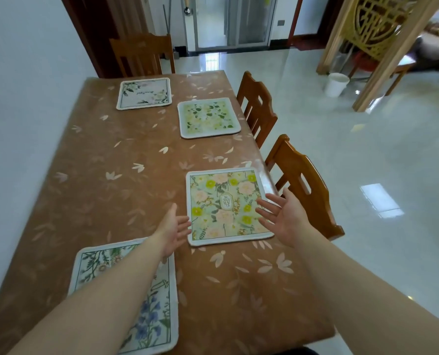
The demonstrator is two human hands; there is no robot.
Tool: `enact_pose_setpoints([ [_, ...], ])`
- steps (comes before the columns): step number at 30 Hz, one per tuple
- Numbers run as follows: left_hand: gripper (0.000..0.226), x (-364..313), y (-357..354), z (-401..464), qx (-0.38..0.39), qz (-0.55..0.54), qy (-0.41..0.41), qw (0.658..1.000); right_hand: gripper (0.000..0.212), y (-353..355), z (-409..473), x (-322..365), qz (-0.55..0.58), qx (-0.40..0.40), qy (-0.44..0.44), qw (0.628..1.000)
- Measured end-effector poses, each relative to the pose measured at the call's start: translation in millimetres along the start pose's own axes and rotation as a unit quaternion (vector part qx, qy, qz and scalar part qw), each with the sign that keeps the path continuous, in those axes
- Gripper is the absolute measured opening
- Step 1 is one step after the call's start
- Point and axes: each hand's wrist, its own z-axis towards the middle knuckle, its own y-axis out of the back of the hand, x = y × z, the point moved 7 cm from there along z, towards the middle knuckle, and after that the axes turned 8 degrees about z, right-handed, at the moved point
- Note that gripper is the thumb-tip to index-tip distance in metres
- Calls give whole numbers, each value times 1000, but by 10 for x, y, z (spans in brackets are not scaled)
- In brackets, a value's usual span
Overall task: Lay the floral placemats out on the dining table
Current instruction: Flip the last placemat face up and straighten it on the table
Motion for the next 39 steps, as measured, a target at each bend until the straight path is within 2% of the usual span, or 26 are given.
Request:
enact_pose_setpoints([
  [6,70,-141,-2,177,-56,-13,-23,998,55,285,241,-37,-21,-25,-15,999],
  [11,71,85,-61,363,-119,2,10,993,51,558,591,-45,-44,-53,-49,996],
  [16,60,227,-144,475,-161,8,30,987,47,710,910,40,-63,-72,-89,991],
  [25,54,302,-241,518,-222,-12,44,974,54,667,1470,172,-137,-28,-132,981],
  [30,57,403,-217,525,-240,-17,48,969,49,667,1561,96,-164,-12,-144,976],
  [36,54,291,-255,568,-218,-41,41,974,42,637,1552,79,-180,-40,-135,974],
  [39,61,185,-211,635,-203,-29,43,978,45,675,1473,17,-220,-65,-123,965],
])
